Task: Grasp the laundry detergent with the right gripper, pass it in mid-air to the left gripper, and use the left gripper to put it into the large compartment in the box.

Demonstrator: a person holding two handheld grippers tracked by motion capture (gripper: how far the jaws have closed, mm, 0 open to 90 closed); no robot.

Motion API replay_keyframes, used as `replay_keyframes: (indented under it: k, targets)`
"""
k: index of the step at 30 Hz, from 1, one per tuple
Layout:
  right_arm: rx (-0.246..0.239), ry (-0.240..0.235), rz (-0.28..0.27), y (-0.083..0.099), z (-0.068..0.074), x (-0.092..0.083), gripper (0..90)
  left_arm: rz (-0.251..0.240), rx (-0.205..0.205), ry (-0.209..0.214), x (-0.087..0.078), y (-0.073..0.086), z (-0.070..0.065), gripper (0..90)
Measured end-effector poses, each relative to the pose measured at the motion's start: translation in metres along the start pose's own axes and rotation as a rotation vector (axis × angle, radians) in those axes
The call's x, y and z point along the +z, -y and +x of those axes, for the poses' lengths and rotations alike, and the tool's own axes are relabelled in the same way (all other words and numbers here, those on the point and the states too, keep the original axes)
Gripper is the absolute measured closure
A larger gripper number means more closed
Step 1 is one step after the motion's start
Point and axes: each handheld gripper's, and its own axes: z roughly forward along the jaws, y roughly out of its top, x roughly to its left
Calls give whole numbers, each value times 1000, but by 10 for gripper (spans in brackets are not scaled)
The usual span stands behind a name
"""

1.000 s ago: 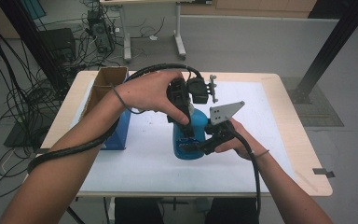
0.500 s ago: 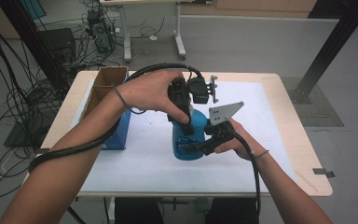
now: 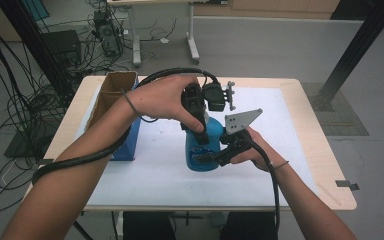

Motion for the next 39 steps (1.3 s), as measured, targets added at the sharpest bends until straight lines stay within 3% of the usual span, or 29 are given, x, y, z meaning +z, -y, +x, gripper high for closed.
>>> replay_keyframes:
  k: [39]
  targets:
    - [-4,-5,-6,-2,0,-1,427,-16,-14,-9,-2,0,-2,376]
